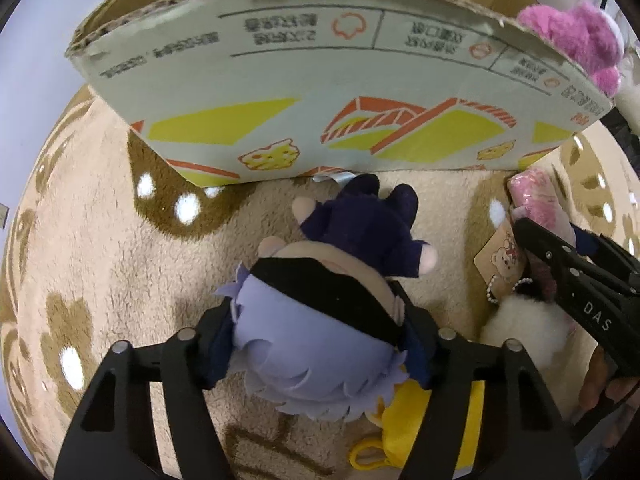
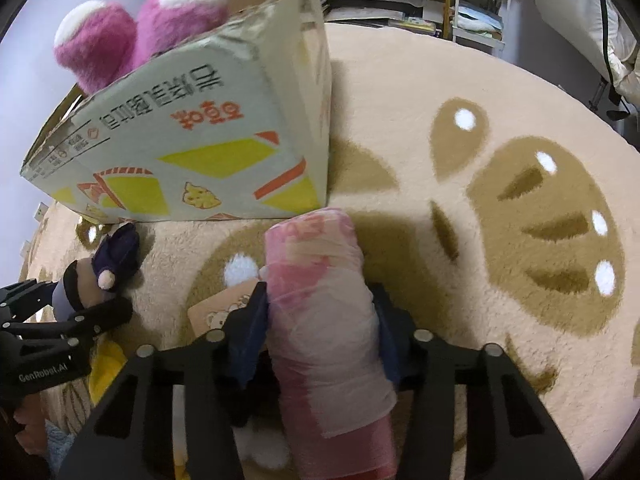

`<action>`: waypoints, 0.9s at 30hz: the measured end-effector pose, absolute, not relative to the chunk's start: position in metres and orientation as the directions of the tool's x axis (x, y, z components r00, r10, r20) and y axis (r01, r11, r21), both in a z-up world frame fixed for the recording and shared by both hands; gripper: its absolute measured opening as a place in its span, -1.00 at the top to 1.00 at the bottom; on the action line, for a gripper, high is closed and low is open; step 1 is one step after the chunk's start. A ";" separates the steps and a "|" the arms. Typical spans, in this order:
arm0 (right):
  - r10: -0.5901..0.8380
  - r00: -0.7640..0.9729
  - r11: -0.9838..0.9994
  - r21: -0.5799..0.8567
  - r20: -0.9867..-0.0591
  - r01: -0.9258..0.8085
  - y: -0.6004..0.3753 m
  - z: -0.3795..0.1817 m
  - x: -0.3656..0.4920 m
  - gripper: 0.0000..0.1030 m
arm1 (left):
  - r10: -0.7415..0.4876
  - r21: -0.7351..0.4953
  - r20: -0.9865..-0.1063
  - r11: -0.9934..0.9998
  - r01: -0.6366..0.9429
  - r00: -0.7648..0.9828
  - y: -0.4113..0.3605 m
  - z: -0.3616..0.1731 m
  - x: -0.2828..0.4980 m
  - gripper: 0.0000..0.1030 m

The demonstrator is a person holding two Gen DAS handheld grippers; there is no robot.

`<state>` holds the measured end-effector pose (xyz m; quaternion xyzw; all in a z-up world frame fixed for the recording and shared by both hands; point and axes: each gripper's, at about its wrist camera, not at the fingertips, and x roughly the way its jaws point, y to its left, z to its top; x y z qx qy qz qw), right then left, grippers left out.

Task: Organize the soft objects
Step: 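Grasp the purple-haired doll with the left tool while the right tool grasps the pink package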

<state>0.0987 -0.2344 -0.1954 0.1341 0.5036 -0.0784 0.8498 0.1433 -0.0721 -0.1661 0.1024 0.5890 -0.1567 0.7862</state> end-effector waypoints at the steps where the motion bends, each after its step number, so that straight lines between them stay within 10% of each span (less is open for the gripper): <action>1: 0.002 0.480 0.952 0.148 -0.877 0.267 -0.236 -0.194 0.098 0.08 | -0.130 -0.029 -0.958 0.931 0.363 0.257 -0.070 -0.164 0.143 -0.27; 11: 0.043 0.557 0.946 0.213 -0.830 0.244 -0.239 -0.178 0.089 0.57 | -0.111 -0.033 -0.952 0.964 0.264 0.286 -0.047 -0.150 0.133 -0.24; 27: -0.010 0.701 0.965 0.176 -0.713 0.193 -0.217 -0.122 0.051 0.63 | -0.101 0.010 -0.873 0.974 0.225 0.477 -0.031 -0.084 0.076 -0.24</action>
